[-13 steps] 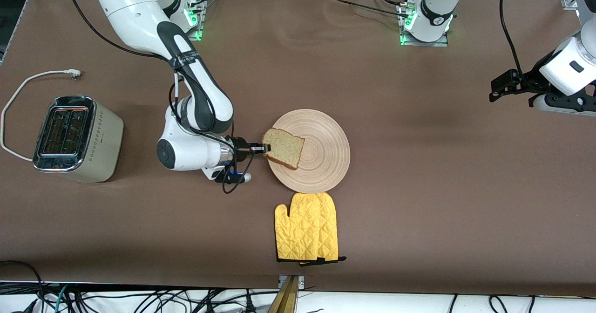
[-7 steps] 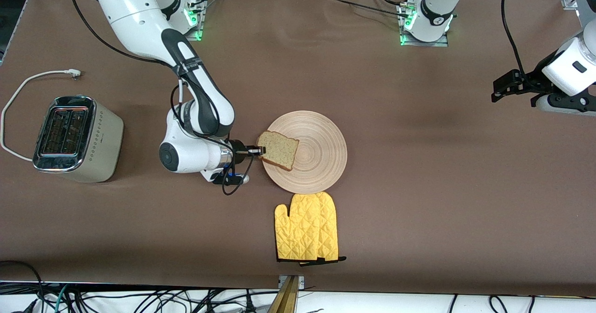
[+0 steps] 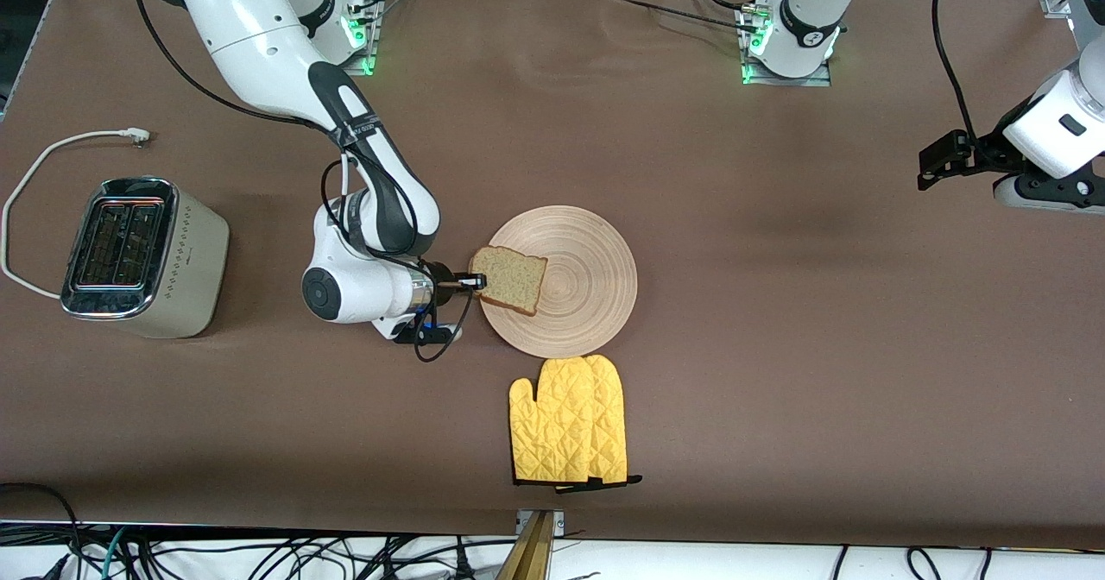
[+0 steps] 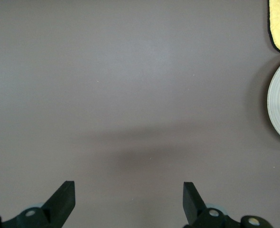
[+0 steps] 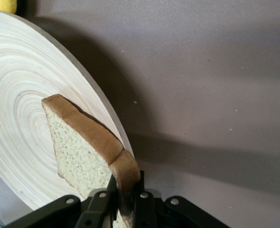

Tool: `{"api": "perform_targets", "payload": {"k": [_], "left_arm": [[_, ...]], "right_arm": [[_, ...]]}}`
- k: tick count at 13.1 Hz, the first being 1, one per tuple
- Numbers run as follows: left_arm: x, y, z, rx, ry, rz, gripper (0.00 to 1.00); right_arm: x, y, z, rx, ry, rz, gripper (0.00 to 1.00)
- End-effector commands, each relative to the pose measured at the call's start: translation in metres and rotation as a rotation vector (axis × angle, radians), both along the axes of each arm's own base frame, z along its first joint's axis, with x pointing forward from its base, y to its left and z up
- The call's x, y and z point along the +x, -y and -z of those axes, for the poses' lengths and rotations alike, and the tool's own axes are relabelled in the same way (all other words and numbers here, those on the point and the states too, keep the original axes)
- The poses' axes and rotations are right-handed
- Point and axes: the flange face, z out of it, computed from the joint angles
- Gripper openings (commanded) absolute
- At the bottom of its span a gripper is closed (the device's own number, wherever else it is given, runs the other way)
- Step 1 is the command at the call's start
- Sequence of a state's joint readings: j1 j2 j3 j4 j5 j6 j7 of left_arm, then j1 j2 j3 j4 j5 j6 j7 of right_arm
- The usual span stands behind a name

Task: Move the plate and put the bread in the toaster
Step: 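Pinch the bread slice's crust with the right gripper and lift it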

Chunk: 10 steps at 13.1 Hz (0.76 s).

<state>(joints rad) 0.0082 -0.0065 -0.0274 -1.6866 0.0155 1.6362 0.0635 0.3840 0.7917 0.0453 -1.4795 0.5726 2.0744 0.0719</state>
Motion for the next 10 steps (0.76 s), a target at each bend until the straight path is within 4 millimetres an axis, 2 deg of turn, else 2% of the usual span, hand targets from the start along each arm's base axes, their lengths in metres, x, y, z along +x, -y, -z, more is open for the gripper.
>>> {"api": "perform_targets", "payload": {"k": [1, 6, 9, 10], "left_arm": [[-0.002, 0.002, -0.006, 0.026, 0.003, 0.004, 1.00], [-0.002, 0.000, -0.006, 0.026, 0.003, 0.004, 1.00], [-0.002, 0.000, -0.005, 0.025, 0.000, 0.004, 1.00], [-0.003, 0.000, -0.005, 0.025, -0.004, 0.002, 1.00]], "right_arm": [[0.003, 0.011, -0.003, -0.065, 0.030, -0.038, 0.00], [0.004, 0.010, -0.005, -0.111, 0.057, -0.080, 0.00], [0.004, 0.009, -0.014, -0.153, 0.086, -0.131, 0.00], [0.005, 0.009, -0.022, -0.151, 0.098, -0.133, 0.00]]}}
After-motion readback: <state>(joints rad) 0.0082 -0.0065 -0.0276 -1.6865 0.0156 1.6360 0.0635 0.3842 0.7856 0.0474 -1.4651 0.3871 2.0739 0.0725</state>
